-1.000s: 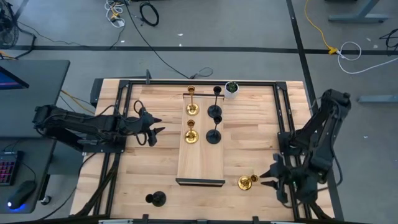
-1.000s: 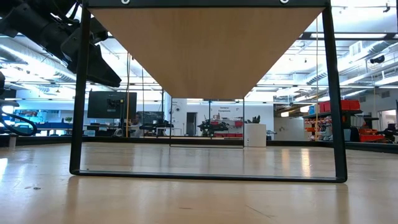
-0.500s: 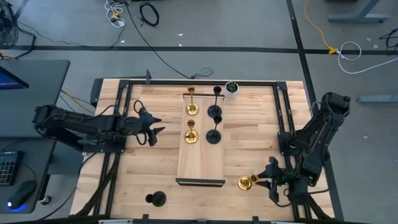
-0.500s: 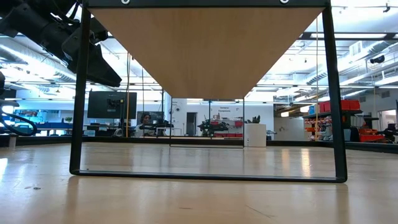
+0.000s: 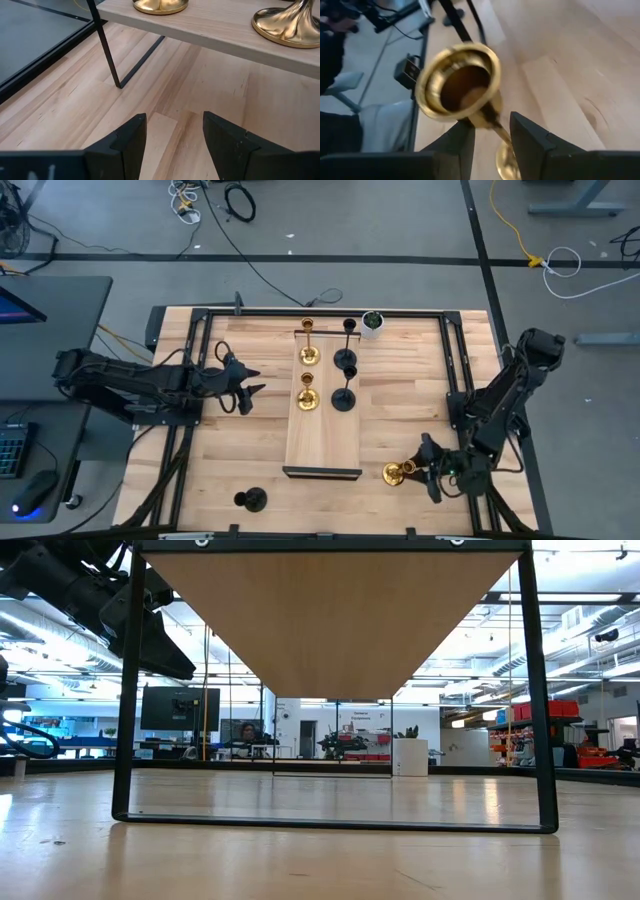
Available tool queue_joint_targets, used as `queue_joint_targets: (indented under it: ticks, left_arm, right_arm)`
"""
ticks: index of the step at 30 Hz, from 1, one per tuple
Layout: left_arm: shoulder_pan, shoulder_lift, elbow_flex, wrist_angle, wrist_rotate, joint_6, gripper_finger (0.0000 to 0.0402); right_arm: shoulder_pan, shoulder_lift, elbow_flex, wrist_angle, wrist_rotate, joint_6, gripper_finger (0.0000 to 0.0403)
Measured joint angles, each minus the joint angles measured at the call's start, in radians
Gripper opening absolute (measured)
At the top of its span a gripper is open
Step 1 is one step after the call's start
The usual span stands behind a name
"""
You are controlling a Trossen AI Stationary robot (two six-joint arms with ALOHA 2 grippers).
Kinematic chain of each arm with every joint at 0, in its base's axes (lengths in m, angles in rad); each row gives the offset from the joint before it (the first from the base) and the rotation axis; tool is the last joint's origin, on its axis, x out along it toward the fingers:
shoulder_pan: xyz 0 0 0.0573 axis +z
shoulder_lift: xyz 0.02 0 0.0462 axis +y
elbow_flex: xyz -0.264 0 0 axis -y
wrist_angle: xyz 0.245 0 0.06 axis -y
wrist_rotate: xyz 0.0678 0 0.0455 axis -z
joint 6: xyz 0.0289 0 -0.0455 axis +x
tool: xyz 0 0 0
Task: Pick & Place candle stick holders
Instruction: Put the gold candle holder on the shelf
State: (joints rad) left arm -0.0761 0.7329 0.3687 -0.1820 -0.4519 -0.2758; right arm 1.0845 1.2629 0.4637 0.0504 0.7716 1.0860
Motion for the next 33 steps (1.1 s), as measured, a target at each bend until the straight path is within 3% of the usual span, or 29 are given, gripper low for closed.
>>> queue_joint_targets:
  ticks: [12, 21, 33]
  left_arm:
    - [0.0, 0.0, 0.0, 0.0, 0.0, 0.0, 0.0197]
    - [0.0, 0.0, 0.0, 0.0, 0.0, 0.0, 0.0197]
    - [0.0, 0.0, 0.0, -0.001, 0.003, 0.0, 0.0197]
  right_arm:
    - [-0.021, 0.0, -0.011, 0.058, -0.003, -0.082, 0.0114]
    - [-0.022, 0.0, -0.011, 0.058, 0.012, -0.126, 0.0018]
    - [-0.078, -0.003, -0.011, 0.054, 0.005, -0.145, 0.0014]
